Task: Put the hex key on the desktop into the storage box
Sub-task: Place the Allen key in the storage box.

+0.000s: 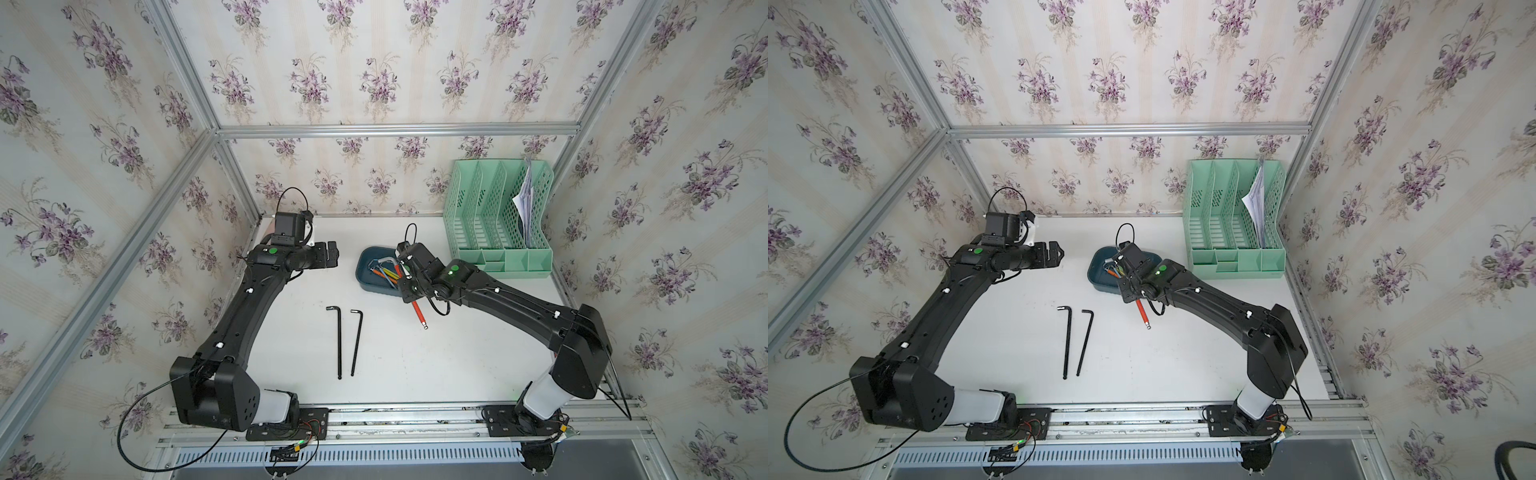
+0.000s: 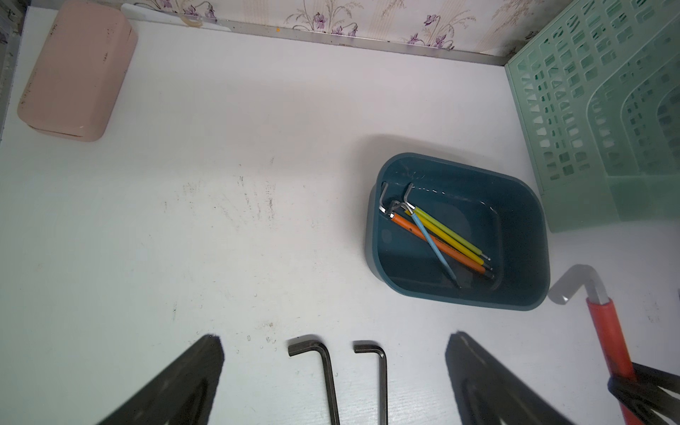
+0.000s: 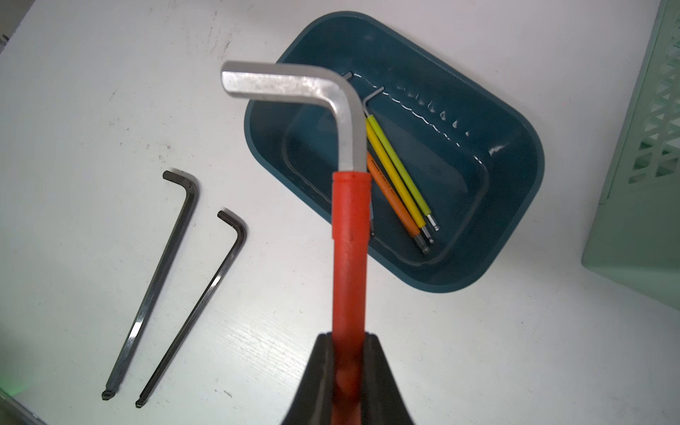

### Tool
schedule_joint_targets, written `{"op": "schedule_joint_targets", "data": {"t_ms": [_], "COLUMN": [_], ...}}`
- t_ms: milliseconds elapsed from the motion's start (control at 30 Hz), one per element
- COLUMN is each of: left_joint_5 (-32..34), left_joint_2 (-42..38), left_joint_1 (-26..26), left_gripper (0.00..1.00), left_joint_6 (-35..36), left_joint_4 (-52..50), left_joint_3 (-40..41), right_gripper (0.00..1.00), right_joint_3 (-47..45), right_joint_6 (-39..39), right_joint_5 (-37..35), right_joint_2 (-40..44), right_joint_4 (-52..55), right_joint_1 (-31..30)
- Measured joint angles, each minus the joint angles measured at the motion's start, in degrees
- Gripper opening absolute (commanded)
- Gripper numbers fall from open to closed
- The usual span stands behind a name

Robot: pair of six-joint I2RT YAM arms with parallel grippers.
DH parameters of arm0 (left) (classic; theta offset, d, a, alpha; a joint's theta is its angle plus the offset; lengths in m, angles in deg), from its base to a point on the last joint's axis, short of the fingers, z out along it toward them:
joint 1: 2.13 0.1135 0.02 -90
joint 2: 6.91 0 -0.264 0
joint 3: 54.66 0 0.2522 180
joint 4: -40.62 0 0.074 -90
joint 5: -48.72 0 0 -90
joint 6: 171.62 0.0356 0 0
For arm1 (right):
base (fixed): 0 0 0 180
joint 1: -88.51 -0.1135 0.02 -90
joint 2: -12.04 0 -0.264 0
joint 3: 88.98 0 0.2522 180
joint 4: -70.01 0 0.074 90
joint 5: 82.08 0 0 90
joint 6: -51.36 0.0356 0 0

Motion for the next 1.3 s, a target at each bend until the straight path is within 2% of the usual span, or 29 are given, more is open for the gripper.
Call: {"op": "schedule_joint_targets", "data": {"t_ms": [833,1300], "left_joint_5": [0.0,-0.07], "left_joint_2": [0.46,0.48], "left_joint_1": [0.15,0.15], "left_gripper": [0.99,0.99], "left_joint_6": [-0.2,-0.24], "left_joint_4": [0.04,0.04], "left_joint_3": [0.61,0.68], "right_gripper": [0.0,0.0], "right_joint_3": [3.69,12.59], "right_joint_6": [-6.14,-15.3], "right_joint_5": [2.91,8.94], "right_joint_2": [-2.67,-13.51], "right_joint_4": [-0.22,-0.59], "right_joint_1": [7.56,11.06]}}
